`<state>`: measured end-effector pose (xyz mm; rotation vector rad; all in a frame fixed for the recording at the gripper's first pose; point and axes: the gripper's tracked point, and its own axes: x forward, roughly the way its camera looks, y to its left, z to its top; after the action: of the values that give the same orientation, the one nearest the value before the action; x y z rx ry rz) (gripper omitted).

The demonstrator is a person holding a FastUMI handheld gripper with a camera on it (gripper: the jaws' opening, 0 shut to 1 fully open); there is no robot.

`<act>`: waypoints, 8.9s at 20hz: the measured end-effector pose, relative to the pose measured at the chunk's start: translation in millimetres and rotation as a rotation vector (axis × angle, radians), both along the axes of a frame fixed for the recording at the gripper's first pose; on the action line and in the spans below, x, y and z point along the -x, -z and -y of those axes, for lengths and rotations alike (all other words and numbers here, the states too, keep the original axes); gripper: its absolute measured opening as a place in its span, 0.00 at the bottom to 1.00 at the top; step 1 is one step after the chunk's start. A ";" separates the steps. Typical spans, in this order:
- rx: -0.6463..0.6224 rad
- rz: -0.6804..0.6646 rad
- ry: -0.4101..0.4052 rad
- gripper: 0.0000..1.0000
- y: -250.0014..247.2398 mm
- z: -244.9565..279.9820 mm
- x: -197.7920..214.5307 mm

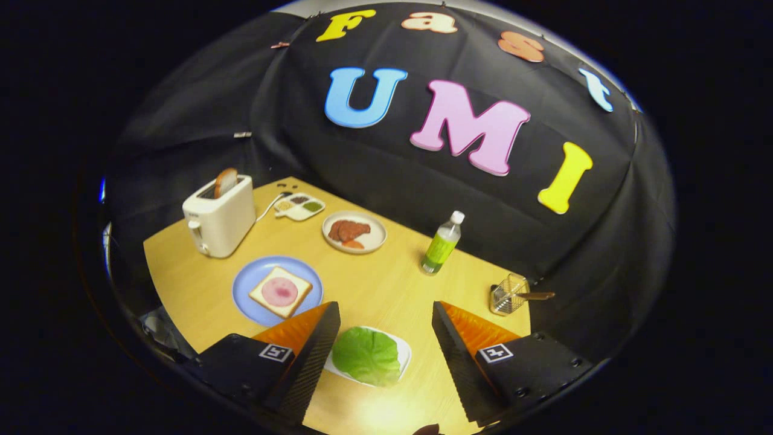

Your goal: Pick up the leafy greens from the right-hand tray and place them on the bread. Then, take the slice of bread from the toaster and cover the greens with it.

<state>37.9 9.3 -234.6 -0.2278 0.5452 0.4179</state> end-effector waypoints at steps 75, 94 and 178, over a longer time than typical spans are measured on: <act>-0.119 -0.249 -0.357 0.69 2.2 -273.3 -33.3; -0.173 -0.190 -0.358 0.69 -49.2 -500.0 -84.4; -0.419 -0.454 0.214 0.91 129.9 -186.6 -58.3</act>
<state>96.3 195.9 -364.5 0.3360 0.9011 0.3658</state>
